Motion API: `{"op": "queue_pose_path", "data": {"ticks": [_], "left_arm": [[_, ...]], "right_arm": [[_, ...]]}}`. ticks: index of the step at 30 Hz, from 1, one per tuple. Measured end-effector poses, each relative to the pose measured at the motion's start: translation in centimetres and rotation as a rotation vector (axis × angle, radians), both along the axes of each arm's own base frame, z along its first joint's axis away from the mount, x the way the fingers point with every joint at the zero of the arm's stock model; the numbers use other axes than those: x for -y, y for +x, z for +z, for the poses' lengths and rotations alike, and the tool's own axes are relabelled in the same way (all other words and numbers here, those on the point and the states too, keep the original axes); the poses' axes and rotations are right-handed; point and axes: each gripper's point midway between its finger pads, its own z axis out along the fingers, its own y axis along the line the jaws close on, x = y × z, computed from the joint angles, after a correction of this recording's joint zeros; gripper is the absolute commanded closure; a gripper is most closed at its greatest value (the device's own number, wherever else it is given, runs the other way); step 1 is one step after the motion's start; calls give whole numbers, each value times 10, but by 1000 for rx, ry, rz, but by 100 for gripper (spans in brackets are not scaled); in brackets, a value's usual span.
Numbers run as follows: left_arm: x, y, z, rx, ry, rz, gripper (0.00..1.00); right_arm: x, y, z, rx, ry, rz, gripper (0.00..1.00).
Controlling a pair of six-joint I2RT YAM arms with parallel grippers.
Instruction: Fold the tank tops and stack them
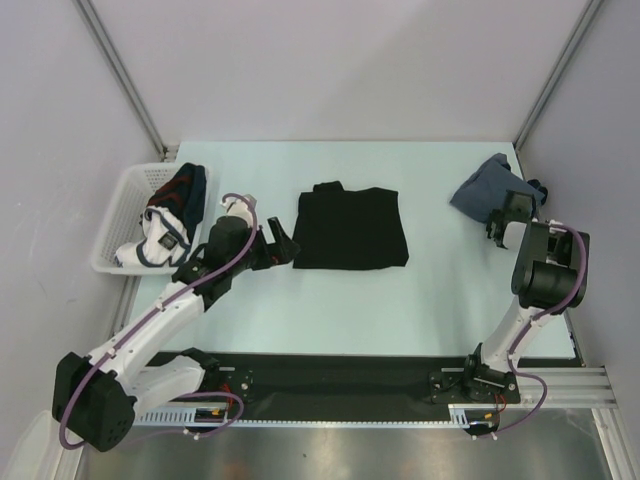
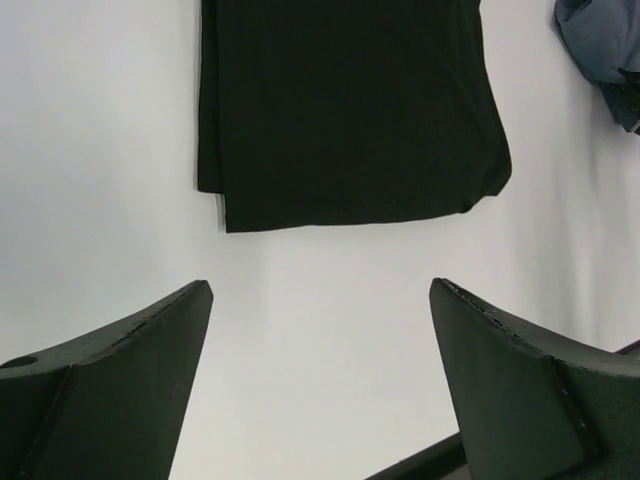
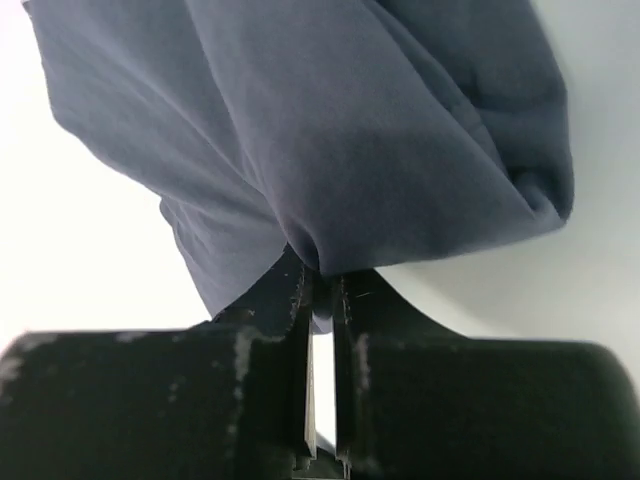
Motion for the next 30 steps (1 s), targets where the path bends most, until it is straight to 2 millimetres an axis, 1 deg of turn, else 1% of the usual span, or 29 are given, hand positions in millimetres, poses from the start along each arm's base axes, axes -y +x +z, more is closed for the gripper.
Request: {"op": "queue_pose_path", "data": {"ticks": [3, 4, 5, 6, 7, 8, 10, 11, 12, 13, 14, 15, 16, 18, 19, 21, 23, 25, 27, 28, 30], "left_arm": [[-1, 0, 0, 0, 2, 3, 4], [-1, 0, 0, 0, 2, 2, 5], [-1, -1, 0, 0, 2, 2, 5], [0, -1, 0, 0, 3, 0, 5], [1, -2, -1, 0, 11, 1, 5], [2, -3, -2, -1, 19, -1, 4], [8, -8, -6, -14, 37, -18, 4], [12, -9, -7, -20, 41, -32, 4], [16, -10, -8, -24, 43, -43, 4], [19, -10, -8, -28, 45, -53, 4], [24, -10, -10, -34, 51, -63, 4], [30, -10, -11, -39, 59, -74, 4], [37, -10, -12, -45, 70, -89, 4], [60, -9, -16, -66, 97, -137, 3], [73, -9, -17, -75, 105, -164, 3], [107, -5, -21, -89, 116, -224, 3], [137, -3, -27, -99, 120, -278, 3], [161, -4, -31, -112, 113, -320, 3], [187, -2, -35, -122, 107, -359, 3], [202, 0, -36, -127, 97, -376, 3], [231, 12, -36, -124, 78, -394, 4]], "right_arm": [[-8, -1, 2, -58, -37, 66, 100], [-15, -3, 3, -76, -53, 100, 100], [-25, -7, 4, -99, -68, 142, 100], [-39, -13, 7, -115, -81, 193, 100], [-57, -22, 8, -130, -89, 251, 97], [-72, -31, 8, -141, -92, 296, 97], [-106, -64, 5, -173, -87, 405, 95], [-120, -83, 3, -179, -78, 451, 89], [-128, -105, -1, -195, -68, 482, 85], [-133, -127, -4, -210, -60, 501, 51], [-135, -144, -3, -214, -57, 508, 30], [-136, -158, -3, -221, -63, 517, 17], [-135, -175, -2, -230, -74, 522, 1], [-131, -196, 9, -231, -122, 525, 0], [-127, -200, 18, -217, -155, 527, 1], [-119, -203, 40, -186, -236, 532, 0], [-108, -198, 64, -170, -318, 538, 0], [-96, -189, 88, -176, -403, 545, 2], [-84, -175, 104, -193, -472, 559, 4], [-77, -166, 108, -212, -500, 575, 6], [-64, -147, 108, -246, -528, 616, 12]]}}
